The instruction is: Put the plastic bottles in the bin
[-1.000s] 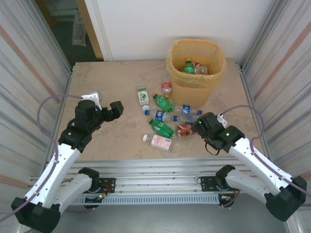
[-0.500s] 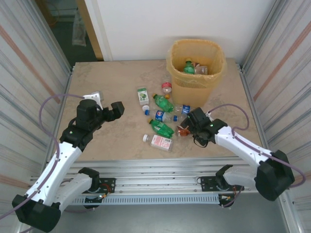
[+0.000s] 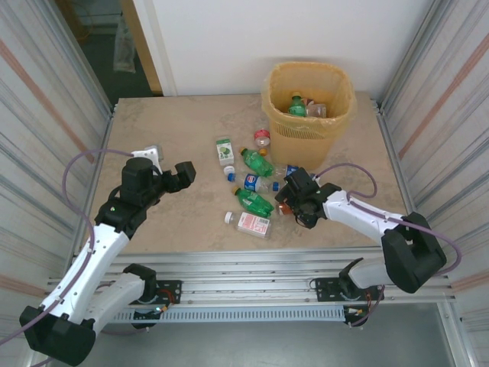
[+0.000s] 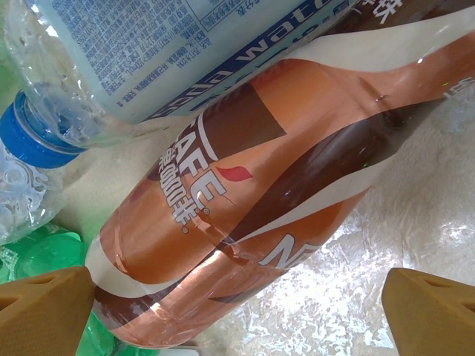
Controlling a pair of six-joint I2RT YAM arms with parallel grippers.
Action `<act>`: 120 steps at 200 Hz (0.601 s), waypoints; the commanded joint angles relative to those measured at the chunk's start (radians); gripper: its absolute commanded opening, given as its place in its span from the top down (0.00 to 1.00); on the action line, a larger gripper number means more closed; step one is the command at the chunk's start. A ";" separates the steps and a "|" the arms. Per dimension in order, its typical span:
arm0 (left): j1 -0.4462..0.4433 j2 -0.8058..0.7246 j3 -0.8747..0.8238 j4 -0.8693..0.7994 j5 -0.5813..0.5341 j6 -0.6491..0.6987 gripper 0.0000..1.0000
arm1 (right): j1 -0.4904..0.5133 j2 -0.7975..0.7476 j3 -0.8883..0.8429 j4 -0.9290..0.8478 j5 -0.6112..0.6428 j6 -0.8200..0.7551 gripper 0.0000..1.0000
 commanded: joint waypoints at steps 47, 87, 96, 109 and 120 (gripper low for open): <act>0.003 -0.015 -0.021 0.024 -0.006 -0.009 0.01 | -0.033 0.042 0.000 -0.005 0.055 -0.012 0.00; 0.003 -0.019 -0.024 0.023 -0.010 -0.009 0.01 | -0.065 0.048 -0.024 -0.001 0.060 -0.030 0.11; 0.004 -0.018 -0.023 0.021 -0.009 -0.009 0.01 | -0.067 0.048 -0.027 0.000 0.063 -0.034 0.13; 0.004 -0.020 -0.024 0.022 -0.012 -0.011 0.01 | -0.070 0.052 -0.034 -0.005 0.069 -0.037 0.14; 0.004 -0.021 -0.024 0.021 -0.011 -0.011 0.01 | -0.076 0.057 -0.041 -0.007 0.070 -0.039 0.15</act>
